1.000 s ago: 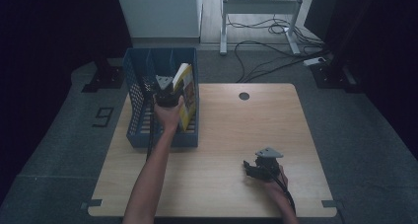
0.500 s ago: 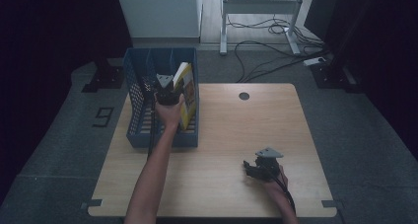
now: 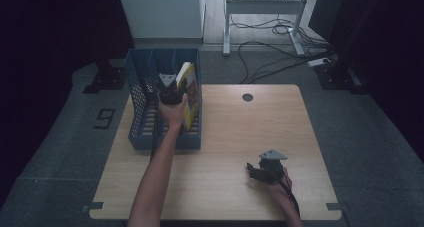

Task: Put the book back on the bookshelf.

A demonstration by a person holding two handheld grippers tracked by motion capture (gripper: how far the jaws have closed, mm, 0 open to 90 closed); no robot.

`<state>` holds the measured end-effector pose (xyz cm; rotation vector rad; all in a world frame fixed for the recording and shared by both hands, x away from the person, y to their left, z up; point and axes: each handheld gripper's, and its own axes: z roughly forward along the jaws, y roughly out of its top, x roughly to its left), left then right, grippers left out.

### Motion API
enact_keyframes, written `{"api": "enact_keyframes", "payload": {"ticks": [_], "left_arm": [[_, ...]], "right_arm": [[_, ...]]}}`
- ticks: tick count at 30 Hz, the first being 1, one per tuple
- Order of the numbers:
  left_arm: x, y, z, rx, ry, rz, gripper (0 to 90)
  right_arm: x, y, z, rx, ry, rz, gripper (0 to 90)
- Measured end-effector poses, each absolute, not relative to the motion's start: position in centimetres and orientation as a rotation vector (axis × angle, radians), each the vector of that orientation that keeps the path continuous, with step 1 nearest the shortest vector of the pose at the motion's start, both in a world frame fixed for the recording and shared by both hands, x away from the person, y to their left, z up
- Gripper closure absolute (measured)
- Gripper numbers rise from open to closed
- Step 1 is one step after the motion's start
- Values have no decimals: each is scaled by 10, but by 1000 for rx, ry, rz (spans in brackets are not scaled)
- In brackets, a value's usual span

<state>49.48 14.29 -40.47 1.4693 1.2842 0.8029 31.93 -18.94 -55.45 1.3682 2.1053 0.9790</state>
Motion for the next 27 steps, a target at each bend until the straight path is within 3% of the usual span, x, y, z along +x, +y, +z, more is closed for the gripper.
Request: {"api": "enact_keyframes", "payload": {"ticks": [27], "left_arm": [[498, 139, -417, 1458, 1289, 830, 744]], "right_arm": [[319, -189, -554, 1369, 2105, 978, 284]]}}
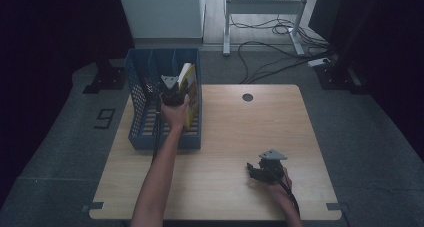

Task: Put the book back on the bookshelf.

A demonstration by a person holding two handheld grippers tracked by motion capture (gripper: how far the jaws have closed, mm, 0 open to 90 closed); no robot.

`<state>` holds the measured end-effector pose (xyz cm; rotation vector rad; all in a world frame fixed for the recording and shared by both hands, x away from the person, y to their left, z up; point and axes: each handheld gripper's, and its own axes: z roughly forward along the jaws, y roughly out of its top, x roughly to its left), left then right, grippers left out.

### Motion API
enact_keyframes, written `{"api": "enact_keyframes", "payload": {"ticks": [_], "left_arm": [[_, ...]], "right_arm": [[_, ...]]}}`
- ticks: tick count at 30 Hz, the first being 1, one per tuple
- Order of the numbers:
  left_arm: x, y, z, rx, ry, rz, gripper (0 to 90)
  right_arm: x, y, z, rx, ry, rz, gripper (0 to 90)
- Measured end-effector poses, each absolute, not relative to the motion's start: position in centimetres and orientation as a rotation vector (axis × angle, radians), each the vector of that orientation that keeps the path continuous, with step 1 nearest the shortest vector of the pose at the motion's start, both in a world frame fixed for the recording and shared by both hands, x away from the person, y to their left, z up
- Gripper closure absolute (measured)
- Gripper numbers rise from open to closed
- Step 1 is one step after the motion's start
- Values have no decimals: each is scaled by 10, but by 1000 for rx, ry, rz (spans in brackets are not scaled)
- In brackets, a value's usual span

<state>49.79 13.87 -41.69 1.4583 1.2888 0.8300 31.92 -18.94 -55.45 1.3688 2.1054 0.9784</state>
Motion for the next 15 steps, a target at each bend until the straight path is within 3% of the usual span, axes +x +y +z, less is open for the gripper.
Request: {"api": "enact_keyframes", "payload": {"ticks": [15], "left_arm": [[485, 145, -420, 1426, 1280, 816, 697]], "right_arm": [[319, -189, -554, 1369, 2105, 978, 283]]}}
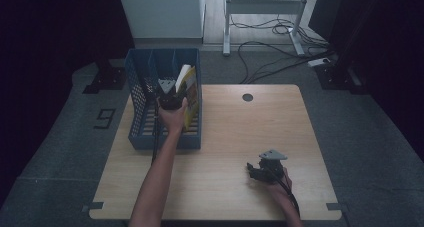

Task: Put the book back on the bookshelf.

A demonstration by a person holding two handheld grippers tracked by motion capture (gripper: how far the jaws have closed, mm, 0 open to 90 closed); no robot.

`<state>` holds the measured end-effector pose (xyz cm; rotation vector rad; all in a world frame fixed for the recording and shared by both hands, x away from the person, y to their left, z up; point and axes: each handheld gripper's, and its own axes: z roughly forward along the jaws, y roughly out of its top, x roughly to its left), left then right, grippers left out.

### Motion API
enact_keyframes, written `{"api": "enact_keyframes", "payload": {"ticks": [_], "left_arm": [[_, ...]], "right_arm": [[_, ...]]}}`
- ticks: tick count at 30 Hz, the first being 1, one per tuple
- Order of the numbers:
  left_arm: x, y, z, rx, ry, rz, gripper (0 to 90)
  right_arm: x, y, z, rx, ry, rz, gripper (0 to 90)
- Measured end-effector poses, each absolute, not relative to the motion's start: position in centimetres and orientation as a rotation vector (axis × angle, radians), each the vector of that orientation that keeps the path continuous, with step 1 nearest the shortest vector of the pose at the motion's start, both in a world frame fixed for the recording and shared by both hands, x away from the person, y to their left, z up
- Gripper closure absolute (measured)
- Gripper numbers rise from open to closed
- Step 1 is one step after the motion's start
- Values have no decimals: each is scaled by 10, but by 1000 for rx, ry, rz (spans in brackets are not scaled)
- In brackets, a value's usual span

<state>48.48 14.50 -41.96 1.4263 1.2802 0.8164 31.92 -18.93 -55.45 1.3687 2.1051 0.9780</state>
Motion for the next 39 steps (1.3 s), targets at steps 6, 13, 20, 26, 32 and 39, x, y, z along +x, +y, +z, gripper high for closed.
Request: {"api": "enact_keyframes", "payload": {"ticks": [6, 13, 20, 26, 32, 39], "left_arm": [[477, 148, -416, 1427, 1267, 815, 679], [469, 154, -415, 1417, 1266, 820, 666], [465, 158, -416, 1416, 1273, 821, 650], [460, 160, -413, 1416, 1258, 819, 599], [458, 165, -412, 1437, 1237, 760, 461], [447, 168, -405, 1454, 1197, 745, 382]], "right_arm": [[319, -189, -554, 1368, 2105, 978, 283], [319, -189, -554, 1368, 2105, 978, 283], [319, -189, -554, 1368, 2106, 977, 283], [319, -189, -554, 1368, 2105, 978, 282], [319, -189, -554, 1368, 2106, 977, 282], [319, -189, -554, 1370, 2106, 977, 282]]}}
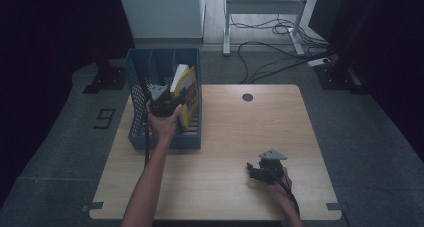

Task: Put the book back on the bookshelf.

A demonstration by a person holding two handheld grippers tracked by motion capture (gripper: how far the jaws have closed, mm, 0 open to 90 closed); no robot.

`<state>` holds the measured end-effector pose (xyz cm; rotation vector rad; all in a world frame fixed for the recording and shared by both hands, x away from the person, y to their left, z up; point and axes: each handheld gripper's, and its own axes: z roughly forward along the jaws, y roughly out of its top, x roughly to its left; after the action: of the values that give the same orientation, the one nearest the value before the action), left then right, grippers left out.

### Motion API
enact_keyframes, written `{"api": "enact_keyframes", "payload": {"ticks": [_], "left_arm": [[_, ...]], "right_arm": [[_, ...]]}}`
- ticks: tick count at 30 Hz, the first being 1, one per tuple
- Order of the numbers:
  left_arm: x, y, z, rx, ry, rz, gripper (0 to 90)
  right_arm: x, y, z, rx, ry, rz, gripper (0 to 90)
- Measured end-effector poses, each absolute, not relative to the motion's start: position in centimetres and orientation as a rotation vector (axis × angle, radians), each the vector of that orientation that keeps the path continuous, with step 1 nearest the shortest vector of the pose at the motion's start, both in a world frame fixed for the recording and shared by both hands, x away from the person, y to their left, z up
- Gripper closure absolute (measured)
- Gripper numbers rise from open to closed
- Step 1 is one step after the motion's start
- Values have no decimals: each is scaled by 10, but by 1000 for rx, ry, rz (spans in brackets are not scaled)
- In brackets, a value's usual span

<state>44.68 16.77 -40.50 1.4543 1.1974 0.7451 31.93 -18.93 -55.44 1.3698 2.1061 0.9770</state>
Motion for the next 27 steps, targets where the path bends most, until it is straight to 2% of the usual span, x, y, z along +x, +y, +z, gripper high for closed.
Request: {"api": "enact_keyframes", "payload": {"ticks": [16, 27], "left_arm": [[416, 178, -392, 1513, 1111, 647, 336], [387, 185, -404, 1571, 1064, 597, 337]], "right_arm": [[321, -189, -555, 1370, 2101, 976, 280], [321, -189, -554, 1374, 2102, 977, 279]]}}
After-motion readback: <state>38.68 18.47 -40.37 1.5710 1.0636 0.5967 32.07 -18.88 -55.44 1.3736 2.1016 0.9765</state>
